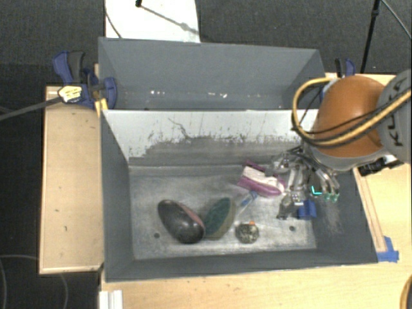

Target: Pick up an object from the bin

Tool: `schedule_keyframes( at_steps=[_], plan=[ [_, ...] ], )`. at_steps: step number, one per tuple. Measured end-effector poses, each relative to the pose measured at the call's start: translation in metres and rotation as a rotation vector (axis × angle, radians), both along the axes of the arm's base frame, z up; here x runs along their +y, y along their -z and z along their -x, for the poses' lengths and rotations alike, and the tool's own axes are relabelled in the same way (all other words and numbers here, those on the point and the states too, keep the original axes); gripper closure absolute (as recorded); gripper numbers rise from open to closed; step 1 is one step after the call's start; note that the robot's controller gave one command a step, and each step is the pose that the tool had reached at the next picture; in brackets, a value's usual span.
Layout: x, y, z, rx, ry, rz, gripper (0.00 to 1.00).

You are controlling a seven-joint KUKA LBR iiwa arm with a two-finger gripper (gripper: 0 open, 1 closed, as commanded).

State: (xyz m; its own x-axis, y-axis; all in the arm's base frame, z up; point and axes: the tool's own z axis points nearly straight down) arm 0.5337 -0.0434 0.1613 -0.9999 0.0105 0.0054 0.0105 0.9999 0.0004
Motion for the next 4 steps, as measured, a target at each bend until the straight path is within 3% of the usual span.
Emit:
schedule_keyframes(
  at_steps=[1,2,3,4],
  plan=[
    [0.018,0.066,-0.045,-0.024,0.113,0.001,0.0],
    [0.009,0.047,-0.011,-0.004,0.273,0.001,0.0],
    [0.034,0.071,-0.025,-0.022,0.566,0.0,0.0],
    [0.014,0.05,-0.049,-0.014,0.38,0.001,0.0]
  ],
)
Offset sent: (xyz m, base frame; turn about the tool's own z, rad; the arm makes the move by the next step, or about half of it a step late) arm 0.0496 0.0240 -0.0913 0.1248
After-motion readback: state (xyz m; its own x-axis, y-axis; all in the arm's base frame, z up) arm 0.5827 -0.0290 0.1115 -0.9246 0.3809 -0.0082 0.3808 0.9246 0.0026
